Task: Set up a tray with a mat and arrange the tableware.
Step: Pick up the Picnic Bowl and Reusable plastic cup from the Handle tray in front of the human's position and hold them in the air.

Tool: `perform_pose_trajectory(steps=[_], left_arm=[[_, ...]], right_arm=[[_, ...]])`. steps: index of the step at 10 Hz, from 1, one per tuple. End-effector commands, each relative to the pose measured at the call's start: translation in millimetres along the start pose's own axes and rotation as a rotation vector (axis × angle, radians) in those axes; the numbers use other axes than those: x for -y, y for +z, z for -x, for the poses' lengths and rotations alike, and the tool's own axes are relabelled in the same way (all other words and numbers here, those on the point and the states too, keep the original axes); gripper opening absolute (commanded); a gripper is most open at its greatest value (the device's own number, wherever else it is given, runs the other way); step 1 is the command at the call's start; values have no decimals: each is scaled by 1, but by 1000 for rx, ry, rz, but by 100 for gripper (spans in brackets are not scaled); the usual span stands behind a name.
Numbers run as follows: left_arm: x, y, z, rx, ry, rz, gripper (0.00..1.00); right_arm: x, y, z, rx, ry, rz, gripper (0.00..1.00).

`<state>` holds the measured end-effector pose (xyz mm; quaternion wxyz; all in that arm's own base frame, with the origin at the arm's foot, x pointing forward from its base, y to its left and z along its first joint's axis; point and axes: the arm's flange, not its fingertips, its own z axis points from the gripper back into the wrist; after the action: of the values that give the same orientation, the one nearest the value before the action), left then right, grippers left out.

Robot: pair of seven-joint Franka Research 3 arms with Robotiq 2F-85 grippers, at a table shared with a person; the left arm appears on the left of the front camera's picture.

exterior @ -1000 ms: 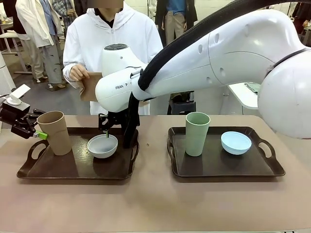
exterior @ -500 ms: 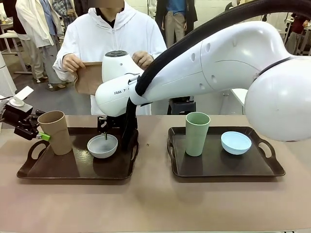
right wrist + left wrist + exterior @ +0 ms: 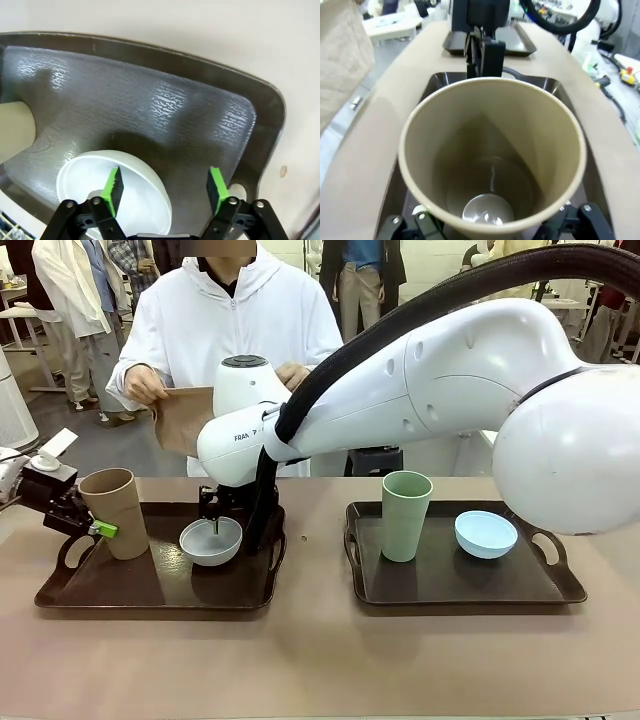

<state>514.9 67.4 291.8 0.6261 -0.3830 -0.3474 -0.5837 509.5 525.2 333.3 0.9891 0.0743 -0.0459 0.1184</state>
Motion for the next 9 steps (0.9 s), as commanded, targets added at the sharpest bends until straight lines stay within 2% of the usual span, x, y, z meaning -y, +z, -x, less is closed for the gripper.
perform_pose_trajectory(steps=[1, 3, 4, 5, 6, 7, 8, 9], left_arm=[[0, -1, -2, 29, -13, -16, 0], [-1, -2, -2, 28, -4, -17, 0], [-1, -3, -2, 28, -2, -16, 32], [-1, -2, -2, 24, 1, -14, 32], [1, -2, -2, 22, 1, -12, 0], [0, 0, -3, 19, 3, -10, 31], [1, 2, -6, 10, 6, -10, 0], [3, 5, -13, -9, 15, -7, 0]], right_arm=[[1, 0, 3, -16, 22, -25, 0], [0, 0, 3, -31, 17, -19, 0], [0, 0, 4, -35, 16, -13, 15], [-1, 0, 4, -36, 15, -11, 4], [-1, 0, 6, -41, 14, -7, 0], [-2, 1, 6, -41, 13, -5, 0], [-2, 3, 7, -41, 13, -2, 0], [-4, 10, 9, -32, 10, -4, 0]])
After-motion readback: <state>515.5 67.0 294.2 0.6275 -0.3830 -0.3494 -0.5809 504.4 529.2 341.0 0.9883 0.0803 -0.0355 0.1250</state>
